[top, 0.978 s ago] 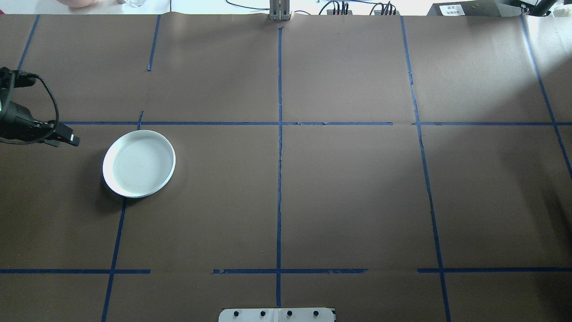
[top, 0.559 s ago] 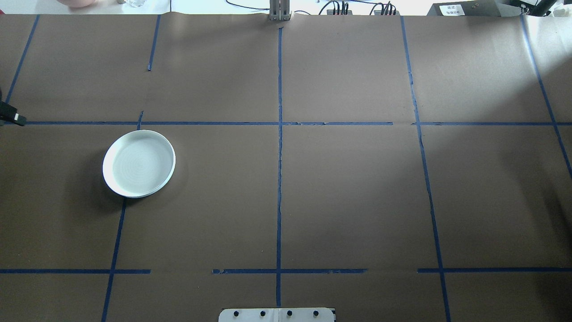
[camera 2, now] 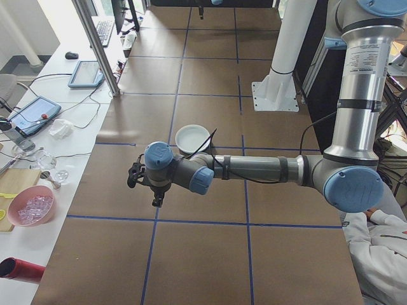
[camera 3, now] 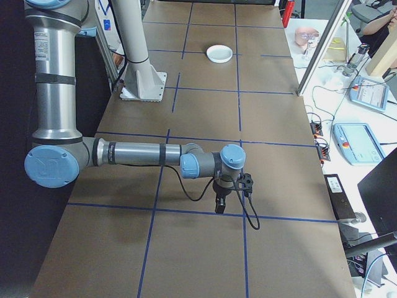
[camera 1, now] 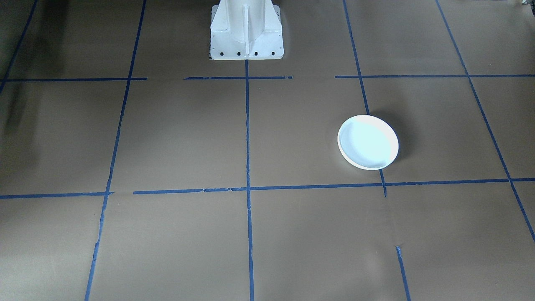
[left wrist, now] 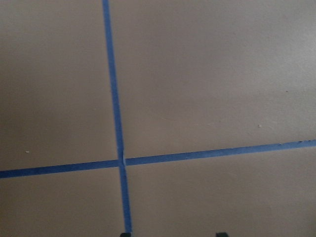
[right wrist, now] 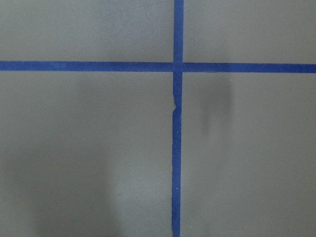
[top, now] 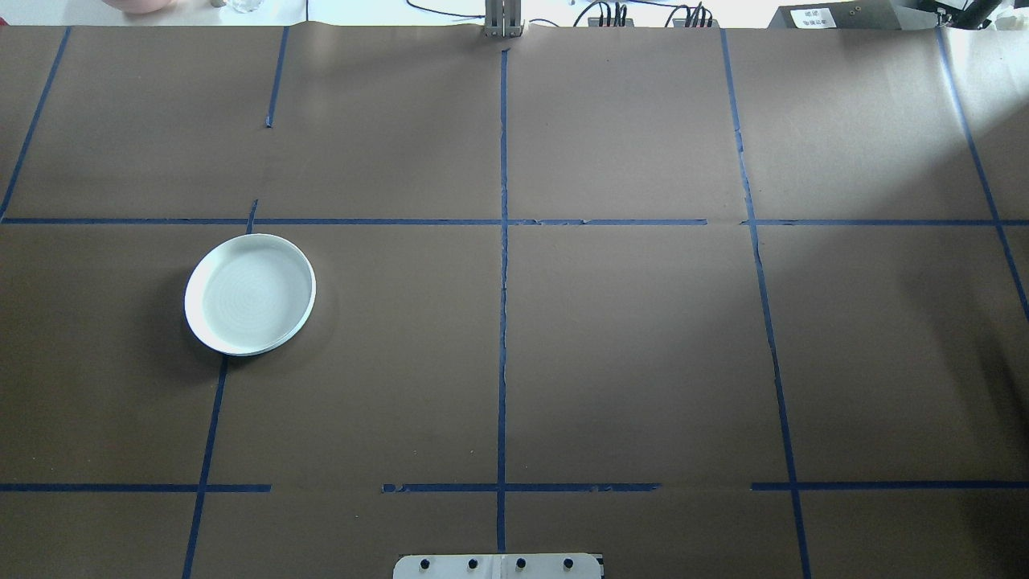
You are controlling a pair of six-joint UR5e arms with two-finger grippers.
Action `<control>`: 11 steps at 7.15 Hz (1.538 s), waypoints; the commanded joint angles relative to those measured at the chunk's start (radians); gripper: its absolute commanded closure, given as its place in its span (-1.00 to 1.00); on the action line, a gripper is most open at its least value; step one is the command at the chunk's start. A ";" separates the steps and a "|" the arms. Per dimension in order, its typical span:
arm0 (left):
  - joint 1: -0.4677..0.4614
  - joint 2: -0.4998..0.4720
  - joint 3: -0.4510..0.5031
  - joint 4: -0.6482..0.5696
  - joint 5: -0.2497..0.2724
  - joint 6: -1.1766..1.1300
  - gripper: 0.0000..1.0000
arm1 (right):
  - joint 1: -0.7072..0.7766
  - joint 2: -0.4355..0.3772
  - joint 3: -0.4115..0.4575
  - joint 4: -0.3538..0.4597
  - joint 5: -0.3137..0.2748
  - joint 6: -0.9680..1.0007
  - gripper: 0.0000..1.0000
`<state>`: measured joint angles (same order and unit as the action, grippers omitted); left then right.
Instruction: Stack plate in center
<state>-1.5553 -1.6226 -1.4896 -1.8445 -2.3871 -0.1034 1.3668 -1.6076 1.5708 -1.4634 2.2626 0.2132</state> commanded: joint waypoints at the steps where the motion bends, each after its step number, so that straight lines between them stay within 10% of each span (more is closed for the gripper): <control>1: -0.060 0.010 0.020 0.080 -0.001 0.100 -0.30 | 0.000 0.000 -0.001 0.000 0.000 0.000 -1.00; 3: -0.062 0.055 0.032 0.067 0.000 0.106 -0.54 | 0.000 0.000 -0.001 0.000 0.000 0.000 -1.00; 4: -0.061 0.053 0.060 0.067 -0.003 0.102 -1.00 | 0.000 0.000 -0.002 0.000 0.000 0.000 -1.00; 11: -0.061 0.052 -0.046 0.255 -0.001 0.102 -1.00 | 0.000 0.000 -0.001 0.000 0.000 0.000 -1.00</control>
<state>-1.6179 -1.5621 -1.5120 -1.6519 -2.3897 -0.0077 1.3668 -1.6076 1.5699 -1.4634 2.2626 0.2132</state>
